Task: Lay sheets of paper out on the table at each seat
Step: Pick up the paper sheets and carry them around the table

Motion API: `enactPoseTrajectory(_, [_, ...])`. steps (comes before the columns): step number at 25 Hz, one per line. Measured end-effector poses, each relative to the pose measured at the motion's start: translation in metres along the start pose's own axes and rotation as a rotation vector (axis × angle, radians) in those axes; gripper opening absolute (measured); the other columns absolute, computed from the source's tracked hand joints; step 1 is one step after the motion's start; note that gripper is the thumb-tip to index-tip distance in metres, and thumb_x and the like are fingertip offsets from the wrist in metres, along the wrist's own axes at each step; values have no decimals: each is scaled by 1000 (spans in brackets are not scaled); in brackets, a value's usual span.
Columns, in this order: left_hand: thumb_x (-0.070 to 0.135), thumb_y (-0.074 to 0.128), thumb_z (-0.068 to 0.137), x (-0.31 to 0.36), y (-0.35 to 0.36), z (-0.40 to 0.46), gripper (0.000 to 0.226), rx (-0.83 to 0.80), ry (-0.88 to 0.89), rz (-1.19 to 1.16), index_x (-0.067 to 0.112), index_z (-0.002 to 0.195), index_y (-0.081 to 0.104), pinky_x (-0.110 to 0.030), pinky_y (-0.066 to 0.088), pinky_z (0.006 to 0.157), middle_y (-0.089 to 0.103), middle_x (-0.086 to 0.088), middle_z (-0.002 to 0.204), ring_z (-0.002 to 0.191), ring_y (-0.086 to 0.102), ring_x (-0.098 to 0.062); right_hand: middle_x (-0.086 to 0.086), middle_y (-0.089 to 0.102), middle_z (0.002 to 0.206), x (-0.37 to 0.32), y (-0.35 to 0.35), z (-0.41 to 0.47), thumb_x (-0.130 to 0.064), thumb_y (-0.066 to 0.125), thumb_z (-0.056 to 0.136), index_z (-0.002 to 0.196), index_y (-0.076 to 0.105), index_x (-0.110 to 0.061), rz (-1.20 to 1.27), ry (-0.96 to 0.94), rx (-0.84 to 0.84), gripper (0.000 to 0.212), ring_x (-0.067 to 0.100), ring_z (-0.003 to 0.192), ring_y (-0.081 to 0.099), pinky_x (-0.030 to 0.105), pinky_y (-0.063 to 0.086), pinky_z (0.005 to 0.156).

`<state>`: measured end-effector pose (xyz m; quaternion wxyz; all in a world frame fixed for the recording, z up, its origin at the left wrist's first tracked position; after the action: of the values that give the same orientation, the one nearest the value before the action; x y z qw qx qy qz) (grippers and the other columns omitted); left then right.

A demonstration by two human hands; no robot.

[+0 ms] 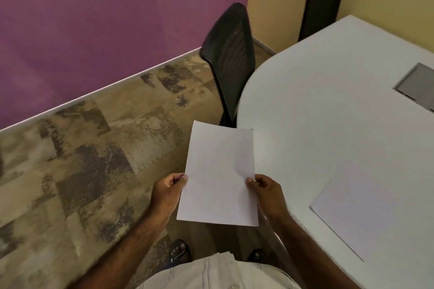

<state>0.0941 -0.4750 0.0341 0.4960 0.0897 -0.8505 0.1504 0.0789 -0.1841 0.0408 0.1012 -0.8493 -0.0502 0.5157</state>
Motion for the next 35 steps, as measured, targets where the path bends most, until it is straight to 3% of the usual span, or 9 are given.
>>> enactPoseTrajectory(3, [22,70,99,-4,-60,18,10,54,-13,-31,16,102,78,-23,57,64,82,0,91,82,77,-17,-10,81,107,-18,64,7,-36,69,104,108,76,-27,-54,-11,-65,12,12,91,79,18,62,72])
enactPoseTrajectory(6, [21,70,99,-4,-114,42,9,117,-33,-53,16,101,77,-29,56,69,81,-3,94,85,76,-22,-4,81,112,-36,127,18,-36,69,104,114,75,-21,-107,-29,-131,19,18,97,79,37,66,88])
enactPoseTrajectory(8, [22,70,98,-1,-144,58,8,156,-47,-58,18,99,77,-28,56,68,80,0,94,86,75,-21,-4,80,113,-51,161,25,-36,68,104,114,74,-22,-134,-47,-157,18,19,99,78,41,66,92])
enactPoseTrajectory(13, [21,71,98,15,-193,99,7,205,-66,-129,18,97,78,-24,54,65,81,4,90,83,75,-16,-9,82,107,-90,224,49,-38,68,104,111,75,-29,-103,-35,-189,13,15,93,81,33,65,81])
enactPoseTrajectory(16, [23,71,97,25,-208,132,10,214,-90,-165,17,102,78,-26,56,69,82,2,92,87,76,-17,-13,81,109,-115,254,81,-42,68,103,116,74,-31,-125,-27,-203,18,13,91,81,36,67,83])
enactPoseTrajectory(20, [26,71,97,48,-220,191,10,224,-94,-155,20,100,78,-14,53,58,81,11,87,79,75,-7,-13,81,108,-146,292,140,-42,70,102,118,73,-30,-113,-14,-195,20,14,87,82,40,69,82])
enactPoseTrajectory(24, [27,70,98,80,-236,271,13,205,-129,-128,19,105,78,-25,54,71,82,6,95,91,76,-16,-11,82,108,-180,335,207,-38,71,102,118,73,-26,-71,26,-189,20,15,89,82,40,68,82])
enactPoseTrajectory(30, [29,71,97,148,-250,388,8,200,-149,-58,25,99,78,-29,59,76,82,13,92,86,77,-10,-4,83,110,-242,385,299,-32,73,101,120,73,-20,1,58,-161,22,24,99,81,49,66,92])
enactPoseTrajectory(35, [29,69,99,214,-244,482,11,139,-85,-35,24,101,78,-26,57,76,82,9,94,90,76,-13,-9,85,102,-301,407,371,-30,74,101,119,73,-19,74,47,-112,22,18,91,83,34,67,76])
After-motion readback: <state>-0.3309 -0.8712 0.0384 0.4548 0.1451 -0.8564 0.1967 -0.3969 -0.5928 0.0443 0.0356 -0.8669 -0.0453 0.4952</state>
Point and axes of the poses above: each hand's wrist, its own z-axis towards the middle knuckle, its own y-axis out of the palm, x = y × z, the point moved 2 cm from there along z, towards the middle knuckle
